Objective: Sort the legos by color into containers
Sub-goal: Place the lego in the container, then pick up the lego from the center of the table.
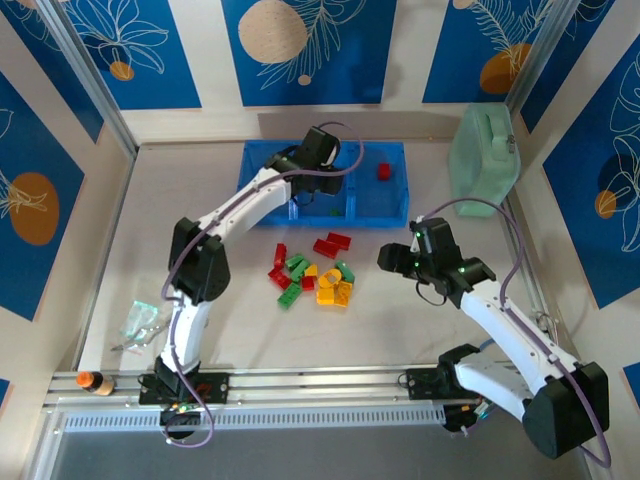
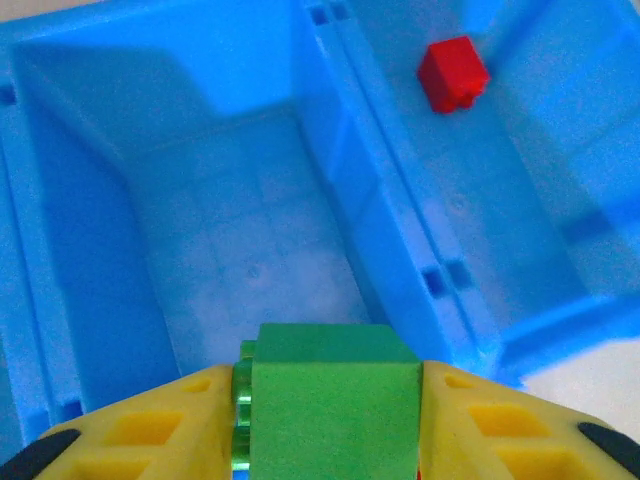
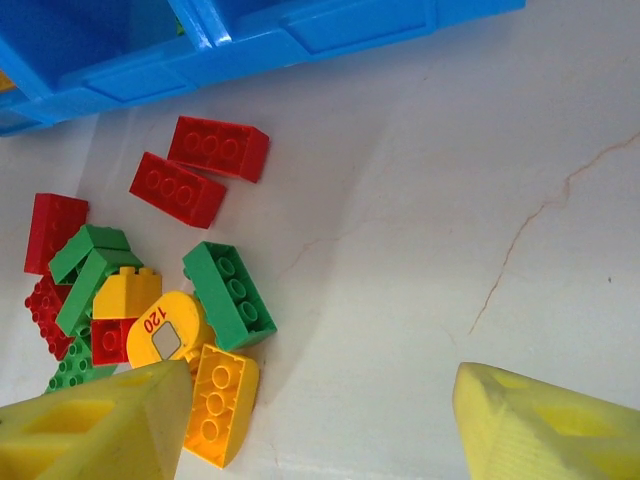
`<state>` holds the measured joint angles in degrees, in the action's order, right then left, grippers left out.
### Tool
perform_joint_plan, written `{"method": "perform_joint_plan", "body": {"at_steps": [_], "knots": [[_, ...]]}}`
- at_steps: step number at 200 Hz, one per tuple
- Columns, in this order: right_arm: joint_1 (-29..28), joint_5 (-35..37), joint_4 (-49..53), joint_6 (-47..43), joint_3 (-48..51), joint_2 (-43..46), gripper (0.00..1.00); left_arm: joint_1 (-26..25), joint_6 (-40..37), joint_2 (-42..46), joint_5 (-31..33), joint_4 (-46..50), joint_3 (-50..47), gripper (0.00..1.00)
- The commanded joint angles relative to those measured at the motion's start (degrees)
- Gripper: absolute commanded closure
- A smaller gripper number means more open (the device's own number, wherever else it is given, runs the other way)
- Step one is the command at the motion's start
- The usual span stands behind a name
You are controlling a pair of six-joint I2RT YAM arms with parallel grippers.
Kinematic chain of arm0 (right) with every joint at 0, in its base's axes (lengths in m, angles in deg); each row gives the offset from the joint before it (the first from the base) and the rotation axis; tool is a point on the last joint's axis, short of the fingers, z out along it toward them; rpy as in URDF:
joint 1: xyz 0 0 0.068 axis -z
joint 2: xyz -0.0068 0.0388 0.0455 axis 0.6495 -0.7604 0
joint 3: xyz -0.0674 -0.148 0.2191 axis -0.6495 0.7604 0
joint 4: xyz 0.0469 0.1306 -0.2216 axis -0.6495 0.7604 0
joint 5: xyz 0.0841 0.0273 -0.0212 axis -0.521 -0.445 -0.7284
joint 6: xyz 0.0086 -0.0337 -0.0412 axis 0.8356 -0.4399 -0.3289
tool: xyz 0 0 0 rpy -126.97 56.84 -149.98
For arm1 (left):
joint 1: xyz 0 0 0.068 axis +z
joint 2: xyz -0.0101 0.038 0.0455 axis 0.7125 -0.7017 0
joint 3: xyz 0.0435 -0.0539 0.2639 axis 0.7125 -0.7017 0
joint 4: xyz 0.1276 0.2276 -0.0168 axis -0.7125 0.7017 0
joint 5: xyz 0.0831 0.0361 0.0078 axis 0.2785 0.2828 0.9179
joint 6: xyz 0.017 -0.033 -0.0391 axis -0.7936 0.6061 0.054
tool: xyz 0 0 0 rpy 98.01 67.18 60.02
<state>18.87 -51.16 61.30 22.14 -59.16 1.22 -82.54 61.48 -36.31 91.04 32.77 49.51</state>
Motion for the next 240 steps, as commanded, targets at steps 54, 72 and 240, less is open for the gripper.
{"method": "perform_joint_plan", "body": {"at_steps": [54, 72, 240], "knots": [[-2.6, -1.7, 1.0, 0.5, 2.2, 2.0, 0.22, 1.5, -3.4, -2.4, 1.7, 5.6, 9.6, 0.25], [-3.6, -1.5, 0.9, 0.1, 1.6, 0.6, 0.22, 1.3, -3.3, 0.7, 1.0, 5.4, 8.2, 0.24], [-16.1, 2.4, 9.0, -12.7, -24.0, -40.5, 0.43, -2.6, 8.7, 56.7, 1.6, -13.4, -69.4, 0.26]]}}
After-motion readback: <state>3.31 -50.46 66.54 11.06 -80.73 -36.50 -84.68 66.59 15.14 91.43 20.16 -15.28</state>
